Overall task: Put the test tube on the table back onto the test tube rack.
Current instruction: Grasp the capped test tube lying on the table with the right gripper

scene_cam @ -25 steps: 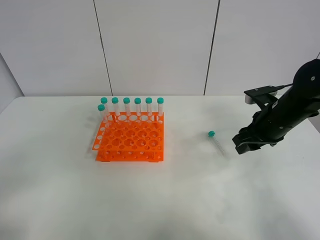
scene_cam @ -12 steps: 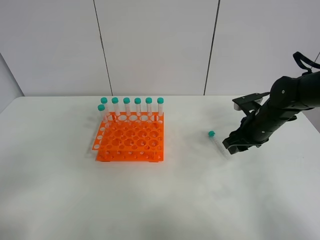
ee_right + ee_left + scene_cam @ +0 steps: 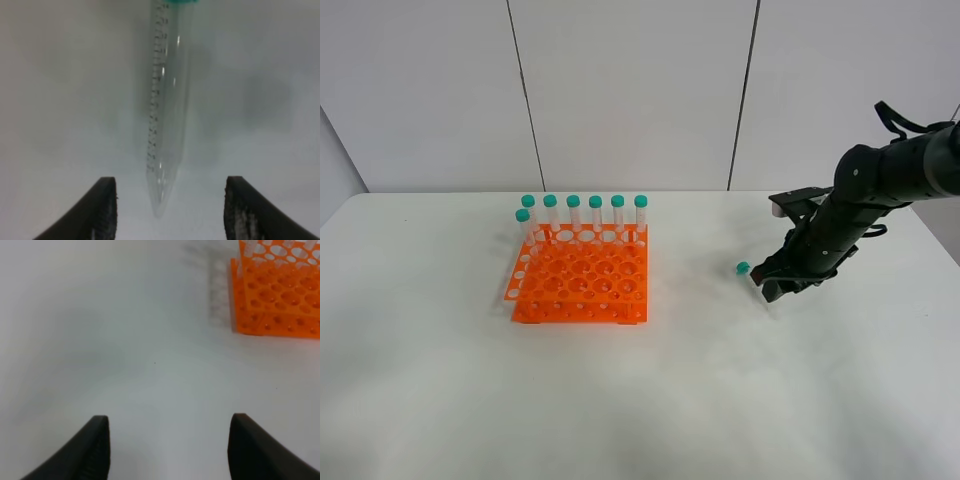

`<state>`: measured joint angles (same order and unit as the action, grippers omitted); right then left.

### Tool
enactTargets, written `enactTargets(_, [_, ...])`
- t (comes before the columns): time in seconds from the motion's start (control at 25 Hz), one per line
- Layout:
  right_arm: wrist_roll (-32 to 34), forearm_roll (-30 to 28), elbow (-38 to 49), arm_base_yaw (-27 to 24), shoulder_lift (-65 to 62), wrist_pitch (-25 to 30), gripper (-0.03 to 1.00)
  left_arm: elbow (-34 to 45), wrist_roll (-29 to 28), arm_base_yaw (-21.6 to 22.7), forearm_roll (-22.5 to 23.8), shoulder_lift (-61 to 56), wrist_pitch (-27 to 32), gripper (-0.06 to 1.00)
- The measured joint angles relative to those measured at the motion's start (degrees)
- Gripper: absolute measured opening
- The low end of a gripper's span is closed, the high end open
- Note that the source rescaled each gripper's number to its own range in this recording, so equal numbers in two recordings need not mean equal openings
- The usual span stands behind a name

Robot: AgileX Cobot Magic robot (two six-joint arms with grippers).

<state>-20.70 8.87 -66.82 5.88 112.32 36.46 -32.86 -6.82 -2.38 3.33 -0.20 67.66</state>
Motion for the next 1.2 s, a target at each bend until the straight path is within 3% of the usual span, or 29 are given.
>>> enactTargets(0.76, [-1.48, 2.34, -0.17, 0.00, 4.93, -1.59, 0.80, 0.00, 0.00, 0.00, 0.00, 0.00, 0.00, 1.00])
enactTargets(1.2, [-2.33, 4.25, -0.17, 0.00, 4.93, -2.07, 0.71, 0.00, 0.00, 0.00, 0.00, 0.00, 0.00, 1.00])
